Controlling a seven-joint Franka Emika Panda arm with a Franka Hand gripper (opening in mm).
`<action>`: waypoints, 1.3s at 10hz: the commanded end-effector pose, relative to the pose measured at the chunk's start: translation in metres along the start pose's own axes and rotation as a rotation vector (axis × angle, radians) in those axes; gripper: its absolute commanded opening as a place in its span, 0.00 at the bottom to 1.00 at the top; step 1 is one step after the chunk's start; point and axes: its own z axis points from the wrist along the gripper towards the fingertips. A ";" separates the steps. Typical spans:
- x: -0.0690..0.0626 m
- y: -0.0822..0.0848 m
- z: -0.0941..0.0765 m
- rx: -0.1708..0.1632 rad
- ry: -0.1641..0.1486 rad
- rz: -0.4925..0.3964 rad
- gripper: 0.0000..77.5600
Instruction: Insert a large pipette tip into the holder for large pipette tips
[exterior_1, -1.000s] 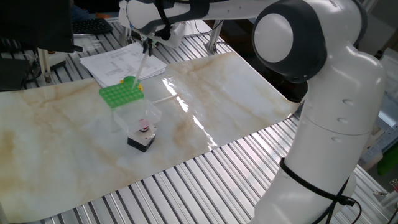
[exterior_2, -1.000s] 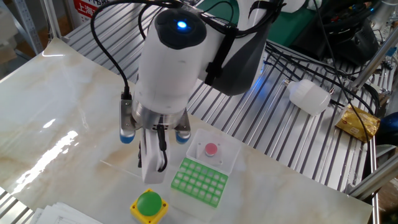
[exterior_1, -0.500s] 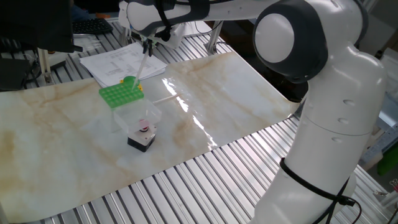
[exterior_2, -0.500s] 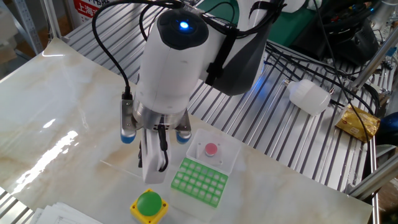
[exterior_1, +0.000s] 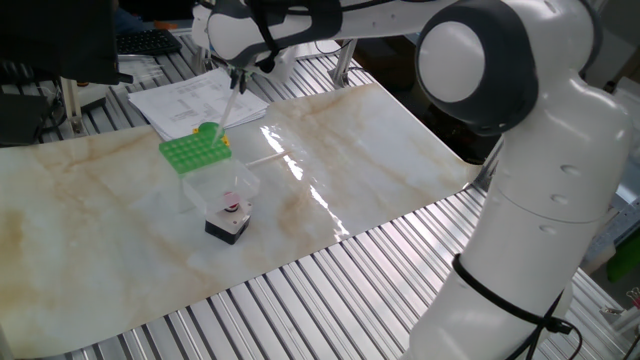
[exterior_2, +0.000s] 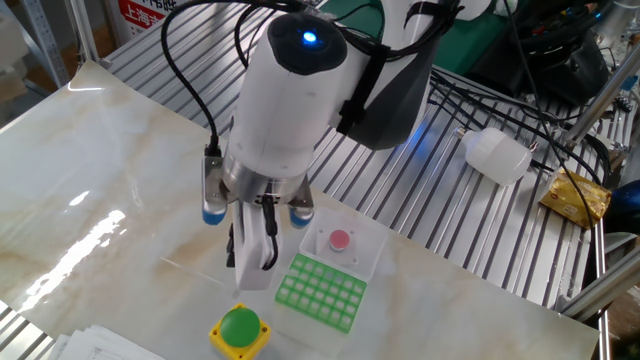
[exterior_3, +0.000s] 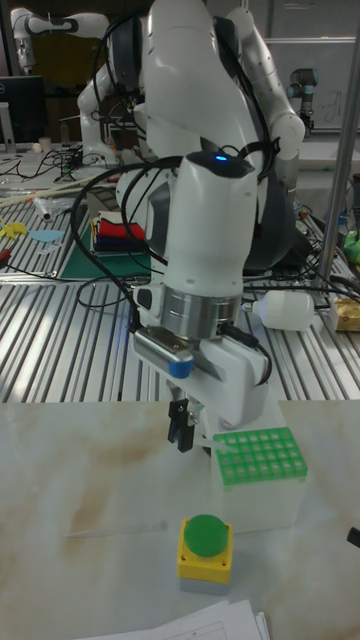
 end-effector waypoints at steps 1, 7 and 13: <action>-0.001 -0.005 -0.005 -0.008 -0.003 -0.001 0.01; 0.004 -0.007 -0.004 -0.016 -0.021 0.015 0.01; 0.013 -0.013 -0.001 -0.023 -0.027 0.016 0.01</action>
